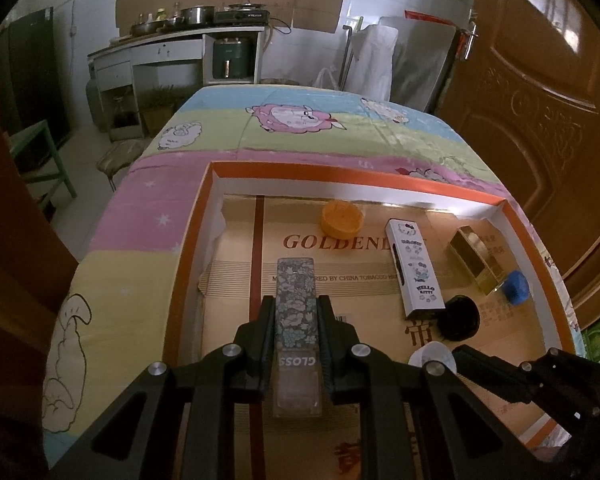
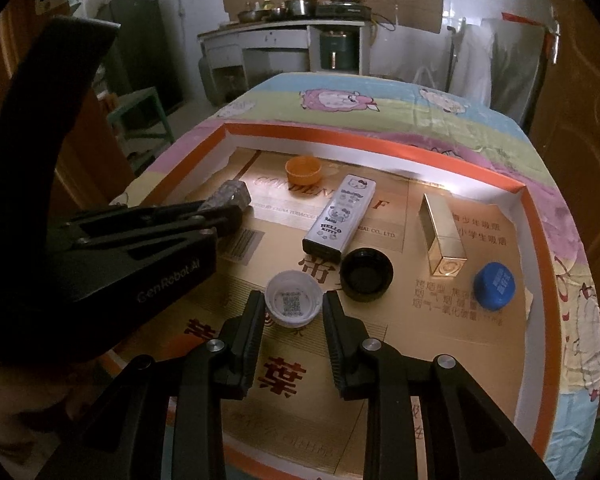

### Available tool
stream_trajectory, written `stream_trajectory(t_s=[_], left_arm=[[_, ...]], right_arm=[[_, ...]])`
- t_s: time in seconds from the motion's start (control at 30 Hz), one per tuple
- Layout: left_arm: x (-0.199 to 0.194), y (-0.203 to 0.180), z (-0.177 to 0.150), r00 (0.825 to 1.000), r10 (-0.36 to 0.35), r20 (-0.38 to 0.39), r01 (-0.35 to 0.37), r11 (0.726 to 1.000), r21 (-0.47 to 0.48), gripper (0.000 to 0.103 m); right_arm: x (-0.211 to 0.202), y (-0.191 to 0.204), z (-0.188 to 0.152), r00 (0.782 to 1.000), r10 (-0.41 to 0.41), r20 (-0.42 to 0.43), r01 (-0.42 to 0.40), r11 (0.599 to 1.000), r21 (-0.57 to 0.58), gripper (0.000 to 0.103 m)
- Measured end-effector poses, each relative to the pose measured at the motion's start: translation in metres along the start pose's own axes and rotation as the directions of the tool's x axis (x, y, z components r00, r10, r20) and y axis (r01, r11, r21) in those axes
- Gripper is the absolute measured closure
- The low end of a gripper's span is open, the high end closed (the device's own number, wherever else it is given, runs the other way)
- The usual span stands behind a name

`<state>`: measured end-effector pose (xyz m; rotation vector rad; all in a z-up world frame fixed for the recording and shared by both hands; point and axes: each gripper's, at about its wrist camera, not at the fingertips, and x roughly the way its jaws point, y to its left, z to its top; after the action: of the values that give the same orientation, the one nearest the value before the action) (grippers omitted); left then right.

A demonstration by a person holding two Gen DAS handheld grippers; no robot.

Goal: Organize rigid objects
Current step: 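Open the right tool to drop the white cap into the tray, then lower the GLOSS tube into the tray and open the left tool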

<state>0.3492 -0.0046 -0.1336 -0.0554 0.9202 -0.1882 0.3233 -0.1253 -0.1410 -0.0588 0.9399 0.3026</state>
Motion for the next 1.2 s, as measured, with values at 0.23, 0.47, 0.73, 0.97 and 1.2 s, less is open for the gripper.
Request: stream_trajectory(t_s=[0.23, 0.47, 0.73, 0.97, 1.2], left_arm=[[0.001, 0.002, 0.0, 1.0, -0.012, -0.005, 0.012, 1.0, -0.003, 0.083], [0.002, 0.002, 0.0, 1.0, -0.017, -0.001, 0.017, 1.0, -0.003, 0.083], [-0.002, 0.002, 0.001, 1.0, -0.015, 0.006, 0.015, 1.0, -0.01, 0.081], [-0.008, 0.001, 0.001, 1.0, -0.008, 0.019, 0.008, 1.0, -0.007, 0.081], [-0.015, 0.001, 0.0, 1.0, -0.001, 0.029, 0.001, 1.0, -0.008, 0.081]], right_arm=[[0.001, 0.004, 0.0, 1.0, -0.013, 0.003, 0.013, 1.0, -0.015, 0.072], [0.0, 0.005, 0.0, 1.0, -0.006, 0.003, 0.006, 1.0, -0.014, 0.072], [-0.002, 0.008, -0.001, 1.0, 0.001, 0.009, -0.001, 1.0, -0.028, 0.072], [-0.008, 0.008, 0.0, 0.999, -0.011, 0.033, 0.012, 1.0, -0.028, 0.064], [-0.015, 0.008, 0.0, 0.999, -0.013, 0.04, 0.014, 1.0, -0.024, 0.062]])
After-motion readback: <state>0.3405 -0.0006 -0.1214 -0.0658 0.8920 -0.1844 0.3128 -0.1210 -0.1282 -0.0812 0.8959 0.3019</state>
